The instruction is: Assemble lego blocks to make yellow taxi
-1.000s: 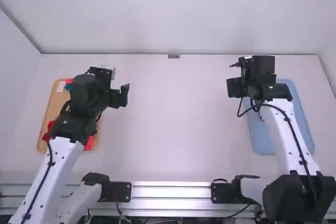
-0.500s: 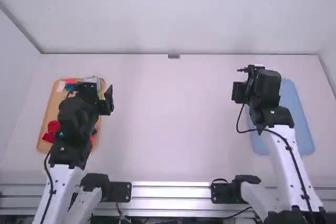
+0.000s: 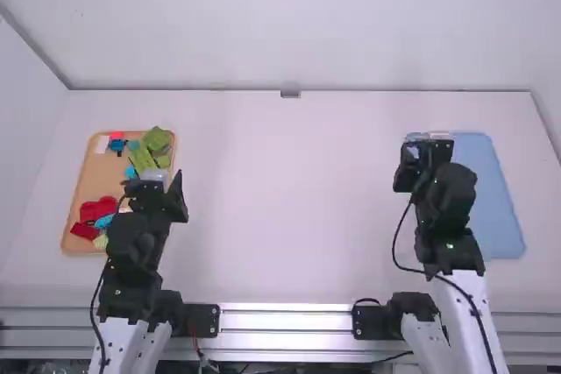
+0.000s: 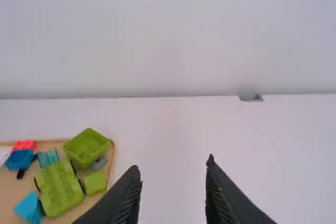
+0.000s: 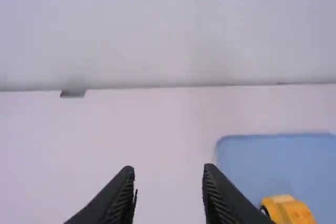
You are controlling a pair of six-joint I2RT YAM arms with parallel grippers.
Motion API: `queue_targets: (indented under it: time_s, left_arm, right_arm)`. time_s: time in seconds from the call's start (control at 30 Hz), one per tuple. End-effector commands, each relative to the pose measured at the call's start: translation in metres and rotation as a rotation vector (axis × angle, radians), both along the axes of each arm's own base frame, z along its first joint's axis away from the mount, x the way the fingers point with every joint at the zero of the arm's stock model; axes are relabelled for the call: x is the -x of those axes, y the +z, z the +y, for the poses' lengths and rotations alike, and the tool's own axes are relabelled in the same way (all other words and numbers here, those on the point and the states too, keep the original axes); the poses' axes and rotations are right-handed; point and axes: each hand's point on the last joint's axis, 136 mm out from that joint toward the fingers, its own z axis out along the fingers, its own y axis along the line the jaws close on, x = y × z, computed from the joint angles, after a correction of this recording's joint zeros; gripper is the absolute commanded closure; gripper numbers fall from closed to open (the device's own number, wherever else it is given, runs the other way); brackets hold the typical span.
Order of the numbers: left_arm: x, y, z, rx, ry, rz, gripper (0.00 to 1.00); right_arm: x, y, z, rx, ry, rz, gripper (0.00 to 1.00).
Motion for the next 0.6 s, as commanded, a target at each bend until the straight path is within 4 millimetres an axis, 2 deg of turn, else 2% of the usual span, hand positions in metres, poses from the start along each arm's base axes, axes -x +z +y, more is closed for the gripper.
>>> queue_targets:
  time_s: [0.0,0.33,0.47,0.57]
  left_arm:
    - [0.005,-0.01,0.001,-0.001,0.006,-0.012,0.72]
    - [0.014,-0.056,0.001,-0.001,0.006,-0.012,0.9]
    - [0.015,-0.069,0.001,-0.001,0.006,-0.012,0.95]
    - [0.016,-0.078,0.001,-0.001,0.006,-0.012,0.98]
  right_arm:
    - [0.009,-0.001,0.0,-0.005,-0.003,-0.047,0.7]
    - [0.042,-0.05,0.0,-0.006,-0.003,-0.054,0.93]
    - [0.05,-0.067,0.0,-0.006,-0.003,-0.054,1.0]
    - [0.056,-0.08,0.0,-0.006,-0.003,-0.054,1.0]
